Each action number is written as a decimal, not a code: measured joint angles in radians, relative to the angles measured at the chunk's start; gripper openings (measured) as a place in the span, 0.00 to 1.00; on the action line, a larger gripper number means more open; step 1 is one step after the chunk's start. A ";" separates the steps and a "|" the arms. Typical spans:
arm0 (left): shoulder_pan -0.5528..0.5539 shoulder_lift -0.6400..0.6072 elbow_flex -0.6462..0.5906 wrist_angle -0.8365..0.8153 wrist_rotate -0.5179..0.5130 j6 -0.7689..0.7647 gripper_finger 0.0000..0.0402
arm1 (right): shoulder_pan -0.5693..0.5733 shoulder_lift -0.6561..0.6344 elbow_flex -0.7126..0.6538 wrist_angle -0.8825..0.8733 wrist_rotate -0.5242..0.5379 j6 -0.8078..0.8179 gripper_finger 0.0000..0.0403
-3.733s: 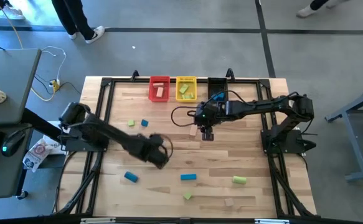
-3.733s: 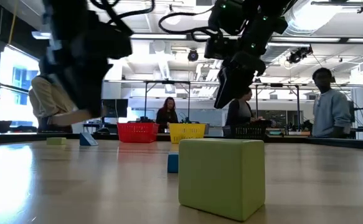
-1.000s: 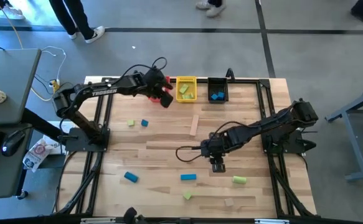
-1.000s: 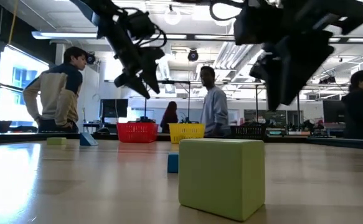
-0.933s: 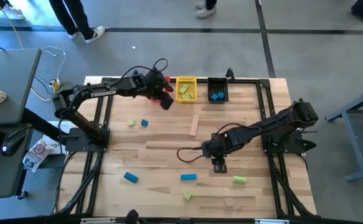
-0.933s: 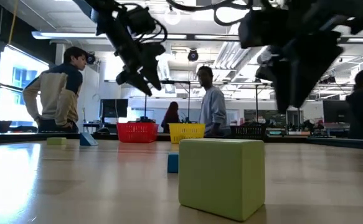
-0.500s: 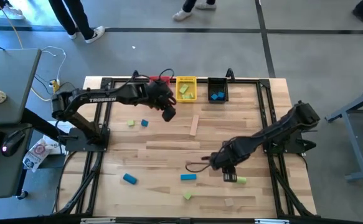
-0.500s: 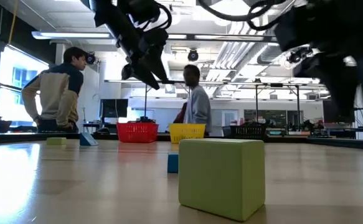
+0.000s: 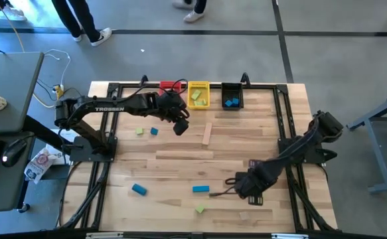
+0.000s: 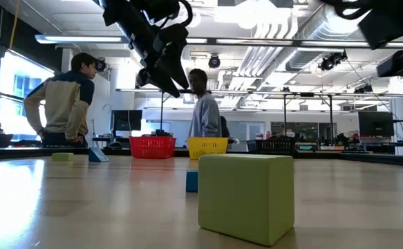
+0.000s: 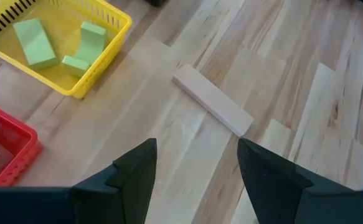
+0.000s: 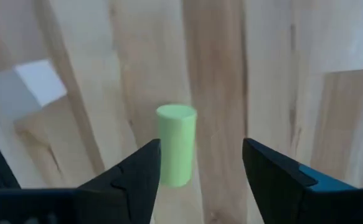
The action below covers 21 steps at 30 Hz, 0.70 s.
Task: Sort & place blocks by color
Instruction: Put the green block into the yellow basket
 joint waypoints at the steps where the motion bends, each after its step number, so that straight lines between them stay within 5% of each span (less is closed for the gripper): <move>1: 0.000 0.000 0.000 0.000 0.000 0.000 0.52 | 0.012 0.000 0.000 0.000 0.002 0.009 0.53; 21: -0.001 0.000 0.000 0.000 0.000 0.000 0.52 | 0.077 0.062 -0.001 0.063 0.050 0.145 0.54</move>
